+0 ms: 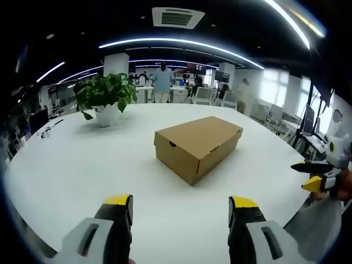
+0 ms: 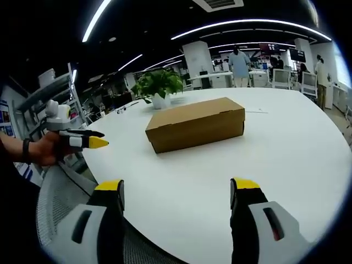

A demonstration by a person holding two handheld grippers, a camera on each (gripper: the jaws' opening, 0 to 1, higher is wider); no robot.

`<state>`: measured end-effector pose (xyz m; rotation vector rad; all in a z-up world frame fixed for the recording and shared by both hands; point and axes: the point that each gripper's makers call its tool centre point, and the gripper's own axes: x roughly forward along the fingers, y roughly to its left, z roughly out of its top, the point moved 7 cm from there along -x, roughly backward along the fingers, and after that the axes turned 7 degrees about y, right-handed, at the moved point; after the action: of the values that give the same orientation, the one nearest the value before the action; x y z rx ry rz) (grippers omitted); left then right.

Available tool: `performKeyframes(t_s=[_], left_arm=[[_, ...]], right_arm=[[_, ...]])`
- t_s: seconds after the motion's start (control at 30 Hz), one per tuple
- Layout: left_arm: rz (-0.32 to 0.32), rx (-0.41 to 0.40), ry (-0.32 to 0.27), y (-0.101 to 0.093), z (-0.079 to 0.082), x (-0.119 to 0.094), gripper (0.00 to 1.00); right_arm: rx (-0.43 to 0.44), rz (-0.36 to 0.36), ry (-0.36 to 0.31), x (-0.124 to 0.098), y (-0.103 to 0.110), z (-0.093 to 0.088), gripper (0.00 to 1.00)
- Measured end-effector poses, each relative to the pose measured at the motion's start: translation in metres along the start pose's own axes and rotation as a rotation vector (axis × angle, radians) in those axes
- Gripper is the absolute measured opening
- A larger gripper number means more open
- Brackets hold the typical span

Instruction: Operate the shoe box by opening the lid, removing the specified soft item, and placing it in the target area until the item is outside and the box remains undamaged.

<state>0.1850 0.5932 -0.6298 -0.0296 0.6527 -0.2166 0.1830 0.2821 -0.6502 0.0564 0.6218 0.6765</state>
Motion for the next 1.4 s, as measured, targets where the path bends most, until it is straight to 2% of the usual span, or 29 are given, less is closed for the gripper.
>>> performKeyframes(t_s=[0.47, 0.83, 1.4], left_arm=[[0.002, -0.023, -0.018, 0.0024, 0.0018, -0.0022, 0.72], [-0.019, -0.009, 0.01, -0.0014, -0.0006, 0.001, 0.72], [-0.018, -0.059, 0.025, 0.0024, -0.0002, 0.0055, 0.72]], right_arm=[[-0.009, 0.002, 0.023, 0.0022, 0.0006, -0.0021, 0.75], [0.003, -0.013, 0.024, 0.0012, -0.0017, -0.0027, 0.74], [0.017, 0.011, 0.066, 0.0055, 0.0005, -0.0059, 0.76]])
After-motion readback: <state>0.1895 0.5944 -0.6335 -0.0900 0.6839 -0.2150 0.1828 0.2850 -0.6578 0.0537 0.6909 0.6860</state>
